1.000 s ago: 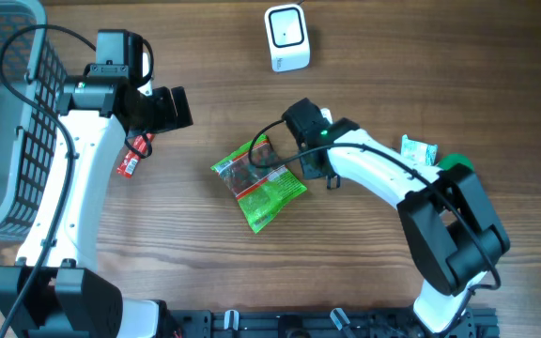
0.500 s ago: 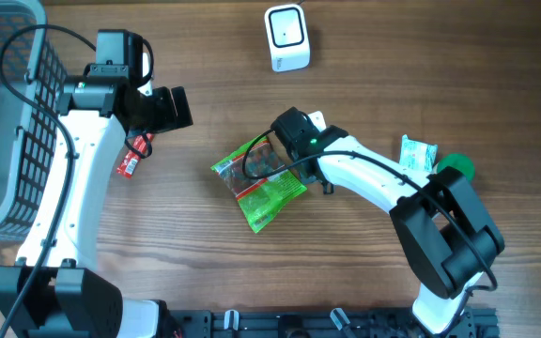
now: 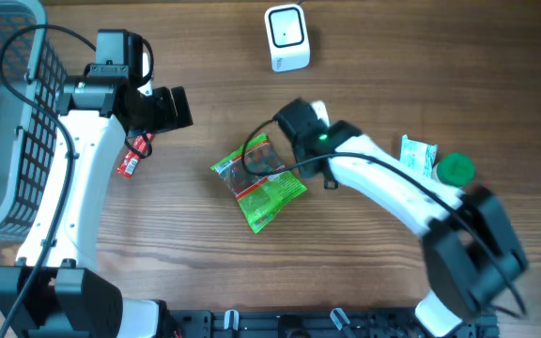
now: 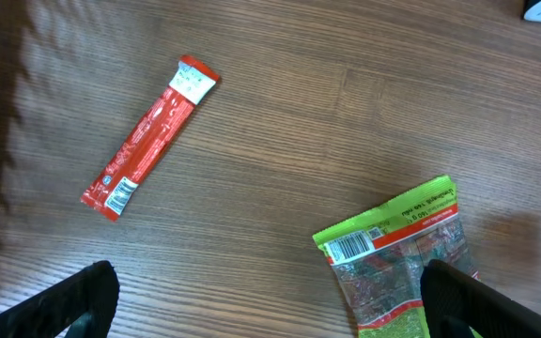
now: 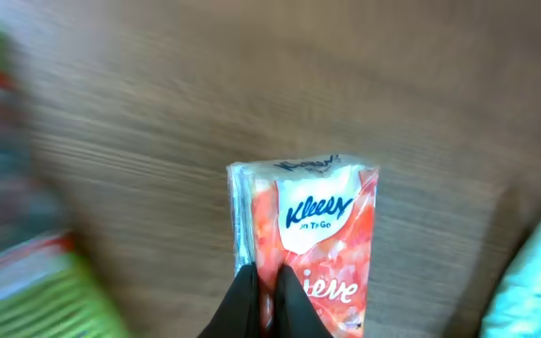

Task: Scan the item barcode
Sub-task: 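Lift the tissue pack and move it left over the gummy bag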

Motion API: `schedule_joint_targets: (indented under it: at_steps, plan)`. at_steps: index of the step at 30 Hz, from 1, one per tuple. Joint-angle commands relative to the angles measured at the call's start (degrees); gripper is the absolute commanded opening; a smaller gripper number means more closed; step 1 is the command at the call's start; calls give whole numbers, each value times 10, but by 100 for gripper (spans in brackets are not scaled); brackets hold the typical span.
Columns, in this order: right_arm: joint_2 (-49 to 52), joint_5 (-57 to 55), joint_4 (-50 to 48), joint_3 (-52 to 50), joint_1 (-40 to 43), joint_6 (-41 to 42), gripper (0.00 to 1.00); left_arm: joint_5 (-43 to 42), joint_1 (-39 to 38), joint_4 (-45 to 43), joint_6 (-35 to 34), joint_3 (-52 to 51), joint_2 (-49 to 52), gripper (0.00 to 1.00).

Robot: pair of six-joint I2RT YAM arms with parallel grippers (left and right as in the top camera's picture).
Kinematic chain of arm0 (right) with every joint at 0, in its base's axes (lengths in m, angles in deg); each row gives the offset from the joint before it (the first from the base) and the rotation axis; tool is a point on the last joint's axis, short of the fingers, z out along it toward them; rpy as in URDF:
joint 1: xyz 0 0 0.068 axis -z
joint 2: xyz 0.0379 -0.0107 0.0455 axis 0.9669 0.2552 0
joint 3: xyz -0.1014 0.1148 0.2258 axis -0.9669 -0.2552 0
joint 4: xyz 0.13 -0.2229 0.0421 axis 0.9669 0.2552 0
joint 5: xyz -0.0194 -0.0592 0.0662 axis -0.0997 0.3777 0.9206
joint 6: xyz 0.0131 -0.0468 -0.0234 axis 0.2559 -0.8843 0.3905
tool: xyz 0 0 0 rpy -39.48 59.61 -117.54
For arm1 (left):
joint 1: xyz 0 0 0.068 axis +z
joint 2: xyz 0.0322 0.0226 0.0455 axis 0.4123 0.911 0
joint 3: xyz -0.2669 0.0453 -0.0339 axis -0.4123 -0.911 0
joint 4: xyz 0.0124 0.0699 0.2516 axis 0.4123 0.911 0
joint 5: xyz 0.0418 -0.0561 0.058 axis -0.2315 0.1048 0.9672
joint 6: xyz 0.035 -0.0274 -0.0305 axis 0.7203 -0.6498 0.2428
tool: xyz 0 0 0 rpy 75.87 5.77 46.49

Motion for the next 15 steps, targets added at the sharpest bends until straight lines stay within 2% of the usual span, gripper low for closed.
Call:
schedule_joint_targets:
  at_steps: [1, 6, 11, 15]
  plan:
    - [-81, 115, 33, 70, 31, -10, 4, -5, 0, -2, -2, 0, 0, 100]
    - [-94, 259, 107, 150, 81, -10, 4, -5, 0, -2, -2, 0, 0, 100]
    - [-80, 349, 172, 285, 122, -7, 4, -5, 0, -2, -2, 0, 0, 100]
    - [-34, 501, 228, 413, 163, 0, 4, -5, 0, -2, -2, 0, 0, 100]
